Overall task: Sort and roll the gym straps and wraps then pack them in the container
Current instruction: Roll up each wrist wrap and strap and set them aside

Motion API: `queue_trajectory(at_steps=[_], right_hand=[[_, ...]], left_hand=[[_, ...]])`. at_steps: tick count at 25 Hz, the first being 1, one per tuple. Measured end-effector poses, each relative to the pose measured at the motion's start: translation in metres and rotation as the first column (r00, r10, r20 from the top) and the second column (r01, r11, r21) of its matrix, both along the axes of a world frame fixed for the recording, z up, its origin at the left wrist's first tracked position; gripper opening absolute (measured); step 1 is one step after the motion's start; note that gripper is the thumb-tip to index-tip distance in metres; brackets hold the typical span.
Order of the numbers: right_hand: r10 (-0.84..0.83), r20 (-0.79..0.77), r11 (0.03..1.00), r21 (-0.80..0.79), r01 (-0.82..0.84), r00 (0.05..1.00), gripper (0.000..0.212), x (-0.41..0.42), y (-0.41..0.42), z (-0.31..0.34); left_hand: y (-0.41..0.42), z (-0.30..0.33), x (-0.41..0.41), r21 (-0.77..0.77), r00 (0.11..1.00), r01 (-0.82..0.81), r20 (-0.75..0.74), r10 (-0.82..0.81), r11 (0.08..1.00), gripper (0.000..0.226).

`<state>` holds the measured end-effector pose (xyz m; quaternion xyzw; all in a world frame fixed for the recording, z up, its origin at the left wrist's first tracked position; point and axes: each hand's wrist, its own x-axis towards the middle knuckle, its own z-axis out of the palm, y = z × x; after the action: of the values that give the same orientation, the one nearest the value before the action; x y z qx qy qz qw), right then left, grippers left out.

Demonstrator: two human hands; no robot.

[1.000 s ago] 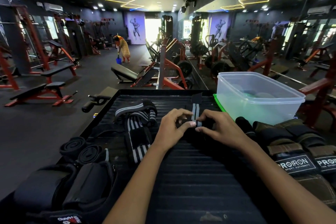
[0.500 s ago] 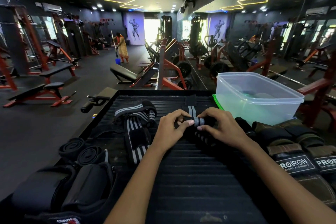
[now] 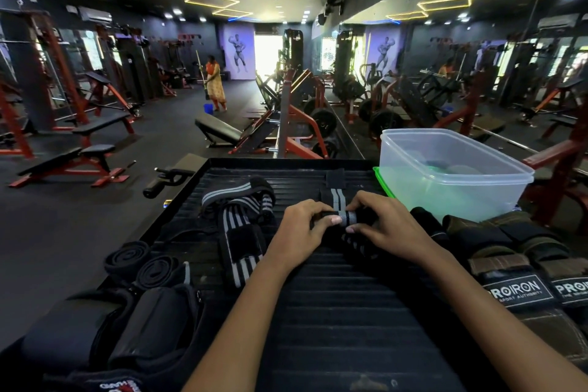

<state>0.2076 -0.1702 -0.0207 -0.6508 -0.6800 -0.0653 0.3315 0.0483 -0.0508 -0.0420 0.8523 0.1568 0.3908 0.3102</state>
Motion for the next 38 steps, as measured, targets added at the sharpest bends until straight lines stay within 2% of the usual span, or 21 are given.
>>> queue_trajectory(at_steps=[5,8,11,13,18,24,27,32,38], right_hand=[[-0.027,-0.068,1.000,-0.004,0.027,0.997,0.021,0.0045,0.0002,0.0004],[0.004,-0.044,1.000,-0.018,-0.005,0.999,0.024,0.0016,0.0010,0.0013],[0.016,0.023,1.000,-0.024,-0.016,1.000,0.034,0.0010,0.0013,0.0003],[-0.003,0.016,1.000,-0.006,0.003,1.000,0.031,0.0025,0.0004,0.0014],[-0.051,0.016,0.999,0.005,0.051,0.999,0.024,0.0021,-0.0015,0.0021],[-0.007,0.030,0.999,-0.031,0.008,1.000,0.034,0.0023,0.0001,0.0001],[-0.032,0.028,0.999,-0.015,0.033,0.999,0.028,0.0029,-0.0011,0.0013],[-0.037,0.055,0.999,-0.019,0.038,0.998,0.028,-0.0003,-0.0010,-0.0004],[0.011,-0.021,1.000,-0.005,-0.011,1.000,0.028,-0.0008,0.0005,0.0011]], left_hand=[[0.0029,-0.0032,-0.0008,0.103,0.999,0.049,-0.004,-0.049,0.993,0.031],[0.0025,-0.0026,-0.0013,0.064,0.999,0.030,0.010,-0.031,0.997,0.024],[0.0044,-0.0059,-0.0027,0.019,0.998,0.002,-0.062,-0.001,1.000,0.027],[0.0037,-0.0070,-0.0018,0.030,0.997,0.008,-0.081,-0.006,1.000,0.031],[-0.0011,-0.0042,0.0011,0.137,1.000,0.019,0.016,-0.021,0.990,0.029],[-0.0018,-0.0038,0.0006,0.109,0.999,0.017,-0.029,-0.014,0.994,0.023],[-0.0029,-0.0045,0.0015,0.141,0.999,0.035,-0.037,-0.030,0.989,0.026],[-0.0015,-0.0019,0.0006,0.162,0.999,0.021,0.029,-0.026,0.987,0.026],[-0.0003,-0.0044,-0.0005,0.141,0.997,0.048,-0.072,-0.038,0.989,0.027]])
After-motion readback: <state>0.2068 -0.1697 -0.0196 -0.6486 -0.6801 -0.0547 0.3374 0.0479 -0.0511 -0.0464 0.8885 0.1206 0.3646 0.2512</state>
